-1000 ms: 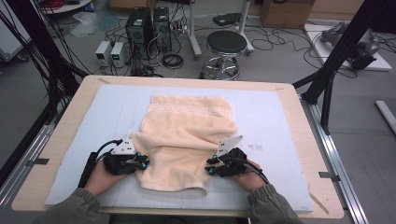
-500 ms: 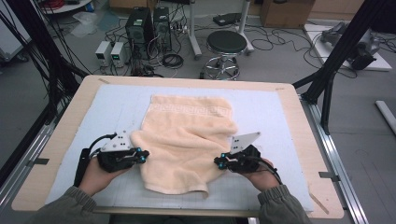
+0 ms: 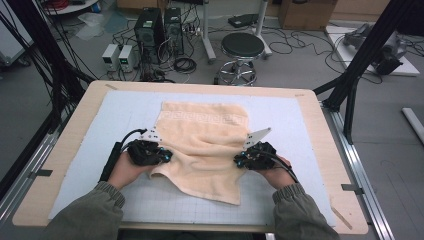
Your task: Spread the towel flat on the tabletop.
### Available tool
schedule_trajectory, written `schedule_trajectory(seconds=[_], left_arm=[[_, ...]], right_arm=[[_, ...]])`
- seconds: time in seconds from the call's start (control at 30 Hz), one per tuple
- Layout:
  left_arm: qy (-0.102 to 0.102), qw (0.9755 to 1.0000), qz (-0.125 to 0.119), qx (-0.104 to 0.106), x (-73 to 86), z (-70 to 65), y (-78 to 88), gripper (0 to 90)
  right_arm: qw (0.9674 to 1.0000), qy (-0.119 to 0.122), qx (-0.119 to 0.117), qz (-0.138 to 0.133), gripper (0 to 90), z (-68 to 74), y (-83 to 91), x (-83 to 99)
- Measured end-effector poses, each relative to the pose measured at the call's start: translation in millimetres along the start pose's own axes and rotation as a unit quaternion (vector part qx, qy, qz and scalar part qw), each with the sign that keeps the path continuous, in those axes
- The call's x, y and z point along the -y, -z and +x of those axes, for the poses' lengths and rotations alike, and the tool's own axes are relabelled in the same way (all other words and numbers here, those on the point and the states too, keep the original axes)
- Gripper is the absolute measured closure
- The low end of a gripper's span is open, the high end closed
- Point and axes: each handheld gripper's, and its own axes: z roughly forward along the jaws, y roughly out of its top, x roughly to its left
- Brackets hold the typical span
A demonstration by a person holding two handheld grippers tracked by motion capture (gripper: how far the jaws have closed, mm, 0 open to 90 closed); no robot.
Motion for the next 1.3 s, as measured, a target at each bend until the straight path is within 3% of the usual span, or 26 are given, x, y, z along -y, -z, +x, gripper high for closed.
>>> schedule_trajectory(seconds=[0.07, 0.2, 0.33, 0.43, 0.53, 0.6, 0.7, 0.77, 0.87, 1.07, 1.3], left_arm=[[-0.006, 0.9998, -0.02, -0.005, -0.5, -3.4, 9.6, 73.6], [-0.016, 0.9993, -0.031, -0.015, 5.4, -5.9, 29.9, 64.6], [-0.021, 0.9993, -0.025, -0.02, 22.0, -4.2, 37.6, 53.4], [-0.014, 0.9998, -0.004, -0.012, 38.2, -2.7, 30.9, 51.4], [-0.012, 0.9997, 0.018, 0.012, 51.0, -4.0, 19.2, 58.0], [-0.021, 0.9998, -0.002, 0.006, 55.4, -7.6, 17.5, 68.2], [-0.022, 0.9998, -0.001, 0.005, 54.5, -8.9, 18.0, 79.4], [-0.027, 0.9996, 0.002, -0.002, 53.6, -11.7, 19.2, 82.4], [-0.027, 0.9996, -0.002, -0.005, 52.3, -16.4, 25.9, 83.5], [-0.035, 0.9989, -0.03, -0.012, 55.0, -41.9, 51.3, 84.0], [-0.047, 0.9981, -0.036, -0.019, 72.4, -92.3, 81.2, 84.4]], right_arm=[[0.9998, 0.0, -0.001, -0.021, 75.9, 2.2, 6.3, 0.9], [0.9985, 0.011, -0.017, -0.051, 66.5, 14.0, 18.8, 0.9], [0.9982, 0.017, -0.033, -0.046, 55.8, 29.4, 13.7, 1.8], [0.9987, 0.014, -0.04, -0.026, 52.9, 36.4, -0.2, 6.6], [0.999, 0.008, -0.043, -0.012, 54.0, 38.4, -14.3, 12.8], [0.9988, 0.001, -0.041, -0.026, 60.2, 37.3, -14.7, 14.8], [0.9989, -0.001, -0.039, -0.027, 71.3, 36.3, -13.9, 16.0], [0.9985, 0.001, -0.047, -0.028, 80.5, 36.4, -14.2, 15.6], [0.9985, 0.014, -0.047, -0.025, 84.1, 39.2, -12.7, 14.2], [0.9977, 0.022, -0.054, -0.033, 84.3, 56.0, -1.5, 13.5], [0.9964, 0.033, -0.055, -0.055, 84.3, 91.2, 18.7, 20.1]])
